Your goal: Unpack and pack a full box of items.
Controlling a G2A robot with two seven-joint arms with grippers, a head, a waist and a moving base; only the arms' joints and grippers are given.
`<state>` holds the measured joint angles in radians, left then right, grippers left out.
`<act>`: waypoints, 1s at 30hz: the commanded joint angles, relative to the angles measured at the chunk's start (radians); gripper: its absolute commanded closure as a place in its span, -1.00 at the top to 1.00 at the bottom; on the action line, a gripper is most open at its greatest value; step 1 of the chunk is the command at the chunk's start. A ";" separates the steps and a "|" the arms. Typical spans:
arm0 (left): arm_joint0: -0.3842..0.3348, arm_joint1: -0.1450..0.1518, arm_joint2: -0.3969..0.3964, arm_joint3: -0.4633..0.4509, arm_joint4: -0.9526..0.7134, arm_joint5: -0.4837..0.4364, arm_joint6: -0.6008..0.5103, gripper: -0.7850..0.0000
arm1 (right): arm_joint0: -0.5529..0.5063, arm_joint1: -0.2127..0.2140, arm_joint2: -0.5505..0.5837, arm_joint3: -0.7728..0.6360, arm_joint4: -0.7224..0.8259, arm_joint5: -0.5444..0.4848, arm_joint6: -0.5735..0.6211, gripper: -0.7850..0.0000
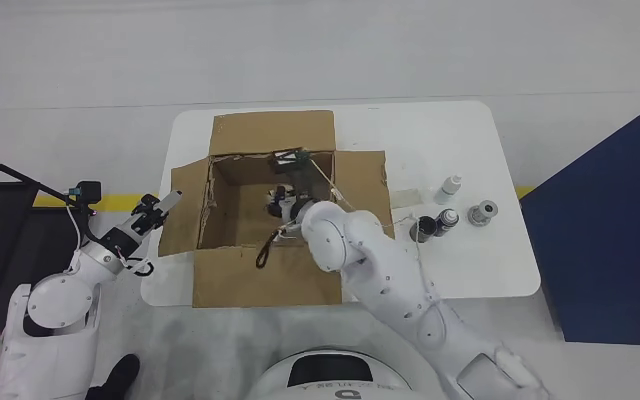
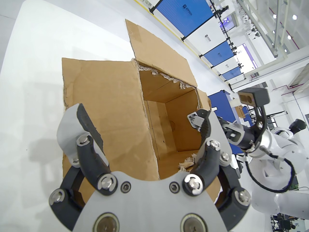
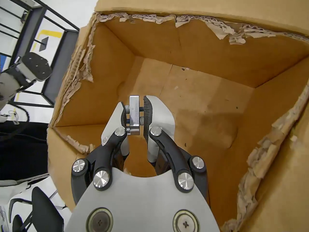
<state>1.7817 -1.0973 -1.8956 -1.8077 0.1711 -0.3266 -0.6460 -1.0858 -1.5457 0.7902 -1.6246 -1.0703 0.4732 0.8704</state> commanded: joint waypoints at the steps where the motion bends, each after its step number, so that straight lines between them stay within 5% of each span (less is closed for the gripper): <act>1: 0.000 0.000 0.000 0.000 0.000 0.000 0.000 1.00 | 0.044 -0.015 -0.032 0.075 -0.024 0.053 -0.007 -1.00; 4: 0.000 0.000 0.000 0.000 0.000 0.000 0.000 1.00 | 0.098 -0.038 -0.076 0.188 -0.055 0.113 0.002 -0.99; 10: 0.000 0.000 0.000 0.000 0.000 0.000 0.000 1.00 | 0.152 -0.069 -0.107 0.334 -0.090 0.198 -0.013 -0.49; 16: 0.000 0.000 0.000 0.000 0.000 0.000 0.000 1.00 | 0.143 -0.073 -0.087 0.303 -0.140 0.240 -0.027 -0.27; 23: 0.000 0.000 0.000 0.000 0.000 0.000 0.000 1.00 | -0.097 -0.012 0.080 -0.147 -0.149 0.120 -0.070 -0.17; 24: 0.000 0.000 0.000 0.000 0.000 0.000 0.000 1.00 | -0.151 0.000 0.129 -0.239 -0.126 0.084 -0.081 -0.06; 25: 0.000 0.000 0.000 0.000 0.000 0.000 0.000 1.00 | -0.204 0.012 0.181 -0.309 -0.107 0.045 -0.094 0.54; 26: 0.000 0.000 0.000 0.000 0.000 0.000 0.000 1.00 | -0.256 0.022 0.234 -0.372 -0.084 0.011 -0.114 0.58; 27: 0.000 0.000 0.000 0.000 0.000 0.000 0.000 1.00 | -0.301 0.030 0.290 -0.423 -0.063 -0.019 -0.140 0.31; 29: 0.000 0.000 0.000 0.000 0.000 0.000 0.000 1.00 | -0.380 0.041 0.395 -0.497 -0.001 -0.058 -0.202 0.24; 30: 0.000 0.000 0.000 0.000 0.000 0.000 0.000 1.00 | -0.412 0.045 0.440 -0.525 0.043 -0.084 -0.219 0.00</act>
<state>1.7817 -1.0973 -1.8956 -1.8077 0.1711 -0.3266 -0.6460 -1.4572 -1.5039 1.1679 -2.1143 -1.0753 0.4121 0.6734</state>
